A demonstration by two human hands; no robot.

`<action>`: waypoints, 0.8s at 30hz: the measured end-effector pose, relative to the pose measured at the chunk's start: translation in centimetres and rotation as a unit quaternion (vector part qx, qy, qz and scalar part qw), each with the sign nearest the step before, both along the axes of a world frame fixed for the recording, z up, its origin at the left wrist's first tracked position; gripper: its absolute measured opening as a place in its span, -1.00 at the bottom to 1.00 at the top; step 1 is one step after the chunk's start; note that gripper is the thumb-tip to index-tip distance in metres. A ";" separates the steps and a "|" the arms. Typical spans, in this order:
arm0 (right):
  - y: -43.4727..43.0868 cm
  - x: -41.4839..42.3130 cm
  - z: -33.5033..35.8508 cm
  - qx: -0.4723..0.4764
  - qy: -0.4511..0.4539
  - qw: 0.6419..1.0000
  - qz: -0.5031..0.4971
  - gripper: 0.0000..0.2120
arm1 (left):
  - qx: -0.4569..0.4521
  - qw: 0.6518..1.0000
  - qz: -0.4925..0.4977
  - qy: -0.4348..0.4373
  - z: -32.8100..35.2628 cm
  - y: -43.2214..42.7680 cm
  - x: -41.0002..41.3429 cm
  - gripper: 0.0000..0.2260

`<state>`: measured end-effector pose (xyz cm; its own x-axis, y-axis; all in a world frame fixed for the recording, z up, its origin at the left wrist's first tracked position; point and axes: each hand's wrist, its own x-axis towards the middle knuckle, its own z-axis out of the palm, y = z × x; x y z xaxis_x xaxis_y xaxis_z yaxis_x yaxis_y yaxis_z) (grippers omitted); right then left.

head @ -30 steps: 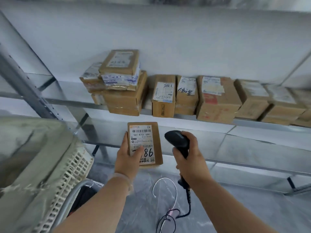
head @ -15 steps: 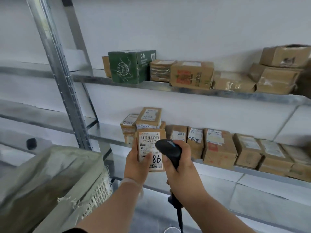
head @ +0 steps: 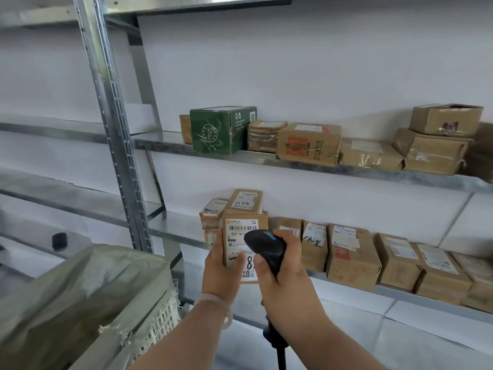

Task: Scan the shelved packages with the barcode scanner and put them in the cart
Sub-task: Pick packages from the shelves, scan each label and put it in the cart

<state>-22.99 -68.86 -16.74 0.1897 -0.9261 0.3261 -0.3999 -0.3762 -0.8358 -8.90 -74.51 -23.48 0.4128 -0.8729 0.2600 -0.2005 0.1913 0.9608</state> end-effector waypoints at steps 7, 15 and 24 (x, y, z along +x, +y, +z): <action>0.4 0.2 0.1 0.004 0.002 1.000 0.002 -0.61 | -0.002 1.000 0.000 0.002 -0.5 0.4 0.5 -0.42; 0.5 0.6 0.3 0.013 -0.025 1.000 0.011 -0.60 | 0.010 1.000 0.017 -0.018 -1.5 0.3 1.4 -0.44; 0.8 0.5 0.6 0.018 -0.027 0.999 0.020 -0.62 | 0.018 0.999 0.023 -0.027 -1.3 0.9 1.3 -0.44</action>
